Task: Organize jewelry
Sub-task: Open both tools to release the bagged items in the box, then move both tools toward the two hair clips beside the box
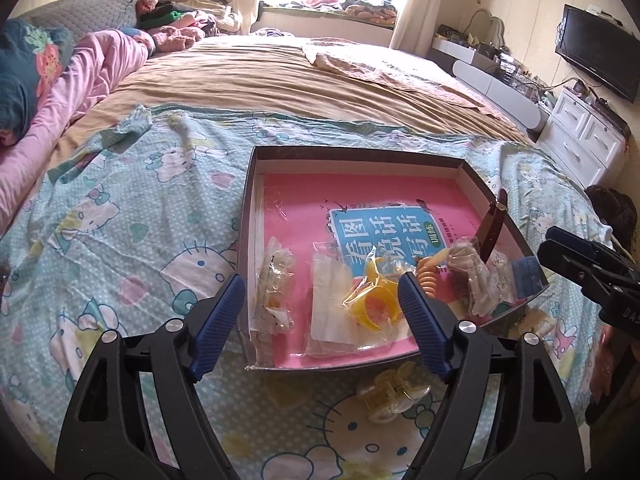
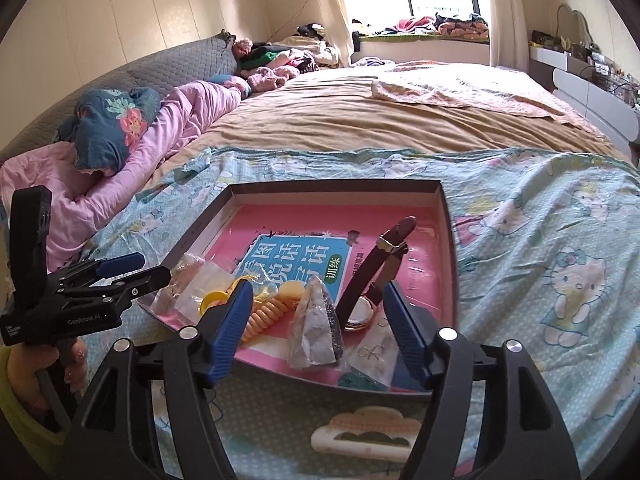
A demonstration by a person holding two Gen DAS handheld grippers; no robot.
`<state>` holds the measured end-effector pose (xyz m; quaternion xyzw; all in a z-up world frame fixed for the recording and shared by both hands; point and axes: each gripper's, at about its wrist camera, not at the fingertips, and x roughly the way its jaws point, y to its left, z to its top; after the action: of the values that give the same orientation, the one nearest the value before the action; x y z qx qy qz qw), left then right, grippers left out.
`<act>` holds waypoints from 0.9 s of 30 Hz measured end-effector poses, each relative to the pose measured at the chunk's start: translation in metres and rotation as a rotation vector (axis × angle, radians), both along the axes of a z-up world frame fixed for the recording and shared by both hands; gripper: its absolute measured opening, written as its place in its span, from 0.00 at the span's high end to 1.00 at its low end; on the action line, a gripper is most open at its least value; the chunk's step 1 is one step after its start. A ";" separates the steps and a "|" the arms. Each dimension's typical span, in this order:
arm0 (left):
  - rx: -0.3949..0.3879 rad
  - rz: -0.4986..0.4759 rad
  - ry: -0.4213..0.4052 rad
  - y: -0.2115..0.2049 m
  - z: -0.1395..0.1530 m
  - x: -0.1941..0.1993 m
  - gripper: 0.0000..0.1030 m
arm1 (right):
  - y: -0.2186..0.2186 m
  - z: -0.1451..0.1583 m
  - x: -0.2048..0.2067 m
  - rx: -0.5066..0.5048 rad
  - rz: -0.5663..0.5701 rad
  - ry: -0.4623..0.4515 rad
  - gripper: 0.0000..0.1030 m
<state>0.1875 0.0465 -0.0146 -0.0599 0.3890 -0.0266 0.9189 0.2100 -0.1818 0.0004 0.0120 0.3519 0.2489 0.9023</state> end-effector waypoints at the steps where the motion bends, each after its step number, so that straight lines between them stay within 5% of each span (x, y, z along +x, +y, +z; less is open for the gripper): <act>1: 0.003 0.000 -0.004 -0.001 0.001 -0.002 0.26 | -0.003 0.002 -0.004 -0.003 -0.004 -0.007 0.30; 10: 0.014 -0.015 -0.024 -0.008 0.009 -0.018 0.11 | -0.020 0.011 -0.030 -0.032 -0.002 -0.040 0.21; 27: 0.018 -0.047 0.012 -0.025 -0.001 -0.041 0.09 | -0.046 -0.003 -0.051 -0.055 -0.021 -0.004 0.17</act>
<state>0.1468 0.0214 -0.0158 -0.0428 0.3960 -0.0442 0.9162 0.1591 -0.2276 -0.0024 -0.0097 0.3568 0.2298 0.9054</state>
